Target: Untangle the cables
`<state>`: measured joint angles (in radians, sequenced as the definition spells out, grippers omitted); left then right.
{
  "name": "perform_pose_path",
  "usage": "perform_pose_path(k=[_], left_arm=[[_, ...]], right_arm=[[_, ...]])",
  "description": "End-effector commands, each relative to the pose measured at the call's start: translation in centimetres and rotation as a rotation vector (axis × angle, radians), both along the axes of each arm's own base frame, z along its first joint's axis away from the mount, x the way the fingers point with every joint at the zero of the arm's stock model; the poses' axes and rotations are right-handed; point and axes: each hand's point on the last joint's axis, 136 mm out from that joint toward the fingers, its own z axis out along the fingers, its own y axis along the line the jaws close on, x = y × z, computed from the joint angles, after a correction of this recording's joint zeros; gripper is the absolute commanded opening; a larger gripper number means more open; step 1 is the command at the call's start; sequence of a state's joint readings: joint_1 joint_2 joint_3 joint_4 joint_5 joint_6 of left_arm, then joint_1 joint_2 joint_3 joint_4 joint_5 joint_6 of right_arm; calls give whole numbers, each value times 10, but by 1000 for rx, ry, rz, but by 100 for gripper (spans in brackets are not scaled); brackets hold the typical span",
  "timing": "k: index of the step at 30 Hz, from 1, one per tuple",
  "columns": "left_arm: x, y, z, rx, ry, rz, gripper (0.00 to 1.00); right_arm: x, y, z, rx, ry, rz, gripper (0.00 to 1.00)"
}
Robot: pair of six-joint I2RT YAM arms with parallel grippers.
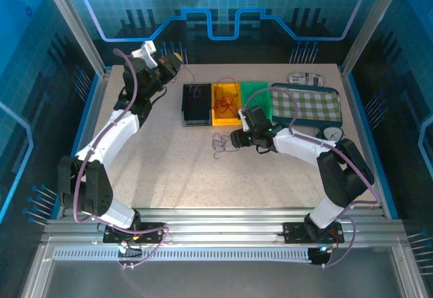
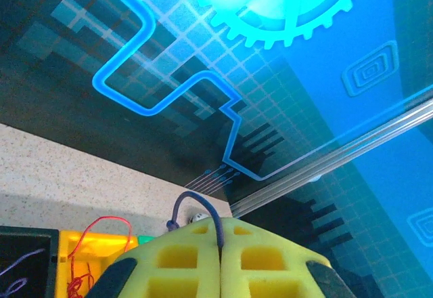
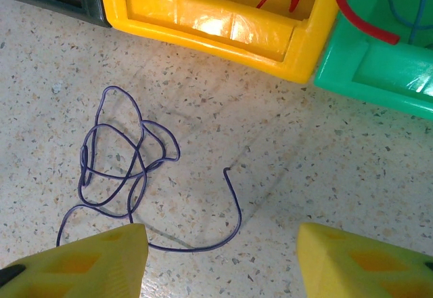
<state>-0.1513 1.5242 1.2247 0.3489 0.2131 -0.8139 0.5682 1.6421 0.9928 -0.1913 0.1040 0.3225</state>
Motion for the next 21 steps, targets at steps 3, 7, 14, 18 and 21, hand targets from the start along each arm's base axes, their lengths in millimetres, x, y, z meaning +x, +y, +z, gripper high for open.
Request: perform_pose_path(k=[3, 7, 14, 18, 21], left_arm=[[18, 0, -23, -4, 31, 9, 0], [31, -11, -65, 22, 113, -15, 0], [49, -38, -136, 2, 253, -80, 0], [57, -45, -149, -15, 281, -91, 0], [59, -45, -155, -16, 295, -85, 0]], right_arm=[[-1, -4, 0, 4, 8, -20, 60], [-1, -5, -1, 2, 10, -22, 60], [1, -3, 0, 6, 8, -22, 60], [1, -2, 0, 5, 12, -18, 60], [1, 0, 0, 8, 14, -11, 60]])
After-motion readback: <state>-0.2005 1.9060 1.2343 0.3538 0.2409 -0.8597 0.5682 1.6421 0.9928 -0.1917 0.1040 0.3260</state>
